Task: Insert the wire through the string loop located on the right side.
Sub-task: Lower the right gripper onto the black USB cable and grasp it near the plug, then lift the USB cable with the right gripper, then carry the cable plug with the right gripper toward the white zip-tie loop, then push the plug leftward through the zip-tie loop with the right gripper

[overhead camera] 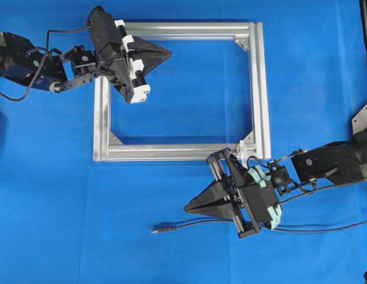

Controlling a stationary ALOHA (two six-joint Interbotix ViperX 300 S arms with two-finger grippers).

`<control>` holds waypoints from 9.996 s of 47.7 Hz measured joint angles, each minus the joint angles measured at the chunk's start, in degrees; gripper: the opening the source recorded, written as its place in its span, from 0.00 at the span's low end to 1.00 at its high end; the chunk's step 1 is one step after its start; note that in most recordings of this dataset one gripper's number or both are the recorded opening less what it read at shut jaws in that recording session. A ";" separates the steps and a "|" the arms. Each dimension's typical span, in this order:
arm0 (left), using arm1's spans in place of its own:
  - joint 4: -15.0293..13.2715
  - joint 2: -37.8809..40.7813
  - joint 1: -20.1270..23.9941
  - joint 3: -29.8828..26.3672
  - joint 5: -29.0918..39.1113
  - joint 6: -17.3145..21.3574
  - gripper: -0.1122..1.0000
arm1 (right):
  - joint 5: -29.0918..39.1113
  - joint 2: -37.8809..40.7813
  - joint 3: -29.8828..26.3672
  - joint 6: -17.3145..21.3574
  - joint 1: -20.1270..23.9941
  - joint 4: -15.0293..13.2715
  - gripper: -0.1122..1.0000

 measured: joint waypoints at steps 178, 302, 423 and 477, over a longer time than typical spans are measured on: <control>0.97 -0.70 0.35 0.00 2.02 0.88 0.10 | 13.18 0.18 -6.24 5.89 7.38 15.64 0.07; 1.05 -0.70 0.35 0.00 2.37 0.88 0.10 | 13.54 -23.82 22.85 5.71 10.46 19.25 0.07; 1.14 -0.70 0.35 0.00 2.37 0.88 0.10 | 17.67 -40.17 35.24 4.31 -3.08 19.34 0.07; 1.14 -0.70 0.35 0.00 2.29 0.97 0.10 | 14.77 -36.21 33.57 4.31 -2.99 19.25 0.07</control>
